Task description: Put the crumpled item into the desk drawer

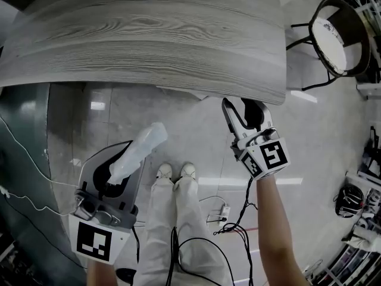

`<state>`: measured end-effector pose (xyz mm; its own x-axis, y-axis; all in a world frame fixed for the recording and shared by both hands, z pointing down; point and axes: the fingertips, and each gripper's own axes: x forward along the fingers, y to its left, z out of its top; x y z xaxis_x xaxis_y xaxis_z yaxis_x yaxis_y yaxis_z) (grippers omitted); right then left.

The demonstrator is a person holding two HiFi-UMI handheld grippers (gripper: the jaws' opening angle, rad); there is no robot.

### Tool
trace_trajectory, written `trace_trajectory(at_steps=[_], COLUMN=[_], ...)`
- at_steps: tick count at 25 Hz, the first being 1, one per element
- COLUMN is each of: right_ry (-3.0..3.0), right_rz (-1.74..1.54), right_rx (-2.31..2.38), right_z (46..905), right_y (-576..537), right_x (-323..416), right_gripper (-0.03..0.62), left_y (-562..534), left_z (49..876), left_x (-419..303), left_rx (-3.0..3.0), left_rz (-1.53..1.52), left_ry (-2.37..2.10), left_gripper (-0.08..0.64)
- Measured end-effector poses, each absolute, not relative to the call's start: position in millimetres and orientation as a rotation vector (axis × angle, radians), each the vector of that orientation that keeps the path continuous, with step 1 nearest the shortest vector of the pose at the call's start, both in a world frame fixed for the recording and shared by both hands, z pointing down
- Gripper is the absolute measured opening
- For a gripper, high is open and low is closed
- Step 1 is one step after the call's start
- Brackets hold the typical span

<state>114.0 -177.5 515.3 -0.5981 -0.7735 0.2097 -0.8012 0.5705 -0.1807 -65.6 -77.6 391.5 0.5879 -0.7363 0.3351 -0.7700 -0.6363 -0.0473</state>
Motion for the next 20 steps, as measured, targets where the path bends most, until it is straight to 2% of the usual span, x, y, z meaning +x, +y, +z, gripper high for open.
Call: trace_trajectory(at_steps=[9,20], right_ry=[-2.773,-2.801], right_rz=[0.303,0.246], right_rx=[1.241,1.045], right_z=[500,501], right_y=[-194,-193], right_x=[96,96], right_gripper=[0.187,0.138], left_y=[-84,-85], left_z=[397,399], left_x=[-62,-60], left_rx=[2.695,2.686], left_rz=[0.510,0.517], left_ry=[-1.285,-1.296], left_gripper=[0.054,0.054])
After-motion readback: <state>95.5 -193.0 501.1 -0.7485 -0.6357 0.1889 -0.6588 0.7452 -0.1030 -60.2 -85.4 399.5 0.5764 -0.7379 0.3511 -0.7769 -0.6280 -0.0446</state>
